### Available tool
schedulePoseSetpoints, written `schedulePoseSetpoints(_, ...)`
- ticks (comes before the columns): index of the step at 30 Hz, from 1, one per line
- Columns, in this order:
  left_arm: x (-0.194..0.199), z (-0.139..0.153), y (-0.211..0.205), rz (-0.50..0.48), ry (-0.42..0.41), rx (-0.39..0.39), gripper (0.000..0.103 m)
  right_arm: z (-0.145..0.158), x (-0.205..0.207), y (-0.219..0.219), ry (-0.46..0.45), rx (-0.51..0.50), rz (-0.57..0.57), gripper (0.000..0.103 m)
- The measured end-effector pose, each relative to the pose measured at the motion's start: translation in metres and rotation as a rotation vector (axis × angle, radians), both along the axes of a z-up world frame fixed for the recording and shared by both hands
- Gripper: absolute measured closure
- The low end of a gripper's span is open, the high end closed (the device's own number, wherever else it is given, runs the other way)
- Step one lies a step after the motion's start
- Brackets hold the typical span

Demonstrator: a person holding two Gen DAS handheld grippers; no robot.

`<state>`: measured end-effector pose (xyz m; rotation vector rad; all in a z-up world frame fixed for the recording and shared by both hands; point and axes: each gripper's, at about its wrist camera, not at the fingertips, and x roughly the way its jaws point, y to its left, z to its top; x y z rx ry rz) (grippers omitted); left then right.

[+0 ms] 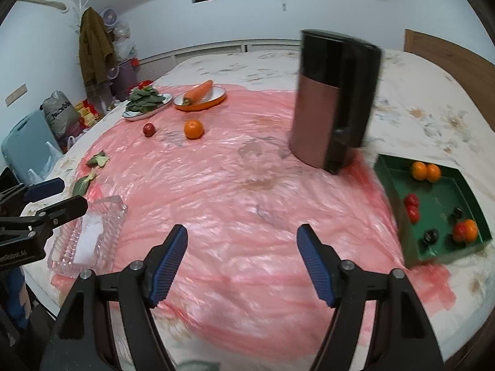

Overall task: Organize fruits
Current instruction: 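Withdraw both open grippers from the tray toward the remaining red apple and tangerine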

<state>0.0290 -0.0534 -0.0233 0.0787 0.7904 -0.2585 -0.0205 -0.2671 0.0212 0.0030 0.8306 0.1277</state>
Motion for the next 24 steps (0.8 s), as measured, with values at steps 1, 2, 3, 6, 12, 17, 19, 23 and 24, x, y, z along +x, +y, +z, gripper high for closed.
schedulePoseSetpoints(1, 0.004, -0.002, 0.005, 0.009, 0.002, 0.003, 0.030, -0.002, 0.006, 0.005, 0.003, 0.001, 0.013, 0.000)
schedulePoseSetpoints(2, 0.011, -0.004, 0.012, 0.023, 0.009, 0.004, 0.030, -0.004, 0.011, 0.009, 0.006, 0.002, 0.022, 0.000)
schedulePoseSetpoints(3, 0.017, -0.006, 0.017, 0.031, 0.015, 0.006, 0.030, -0.007, 0.019, 0.015, 0.011, 0.007, 0.041, 0.000)
schedulePoseSetpoints(6, 0.038, -0.012, 0.032, 0.050, 0.032, 0.017, 0.030, -0.014, 0.036, 0.028, 0.020, 0.016, 0.075, 0.000)
schedulePoseSetpoints(12, 0.080, -0.018, 0.053, 0.075, 0.056, 0.022, 0.030, -0.027, 0.078, 0.047, 0.030, 0.048, 0.127, 0.000)
schedulePoseSetpoints(17, 0.117, -0.025, 0.070, 0.094, 0.076, -0.008, 0.031, -0.033, 0.112, 0.063, 0.032, 0.059, 0.170, 0.000)
schedulePoseSetpoints(19, 0.136, -0.027, 0.077, 0.102, 0.082, -0.027, 0.032, -0.032, 0.130, 0.071, 0.027, 0.057, 0.197, 0.000)
schedulePoseSetpoints(23, 0.172, -0.030, 0.086, 0.104, 0.085, -0.039, 0.036, -0.032, 0.164, 0.088, 0.012, 0.050, 0.244, 0.000)
schedulePoseSetpoints(24, 0.184, -0.032, 0.088, 0.102, 0.090, -0.039, 0.038, -0.032, 0.172, 0.091, 0.010, 0.049, 0.253, 0.000)
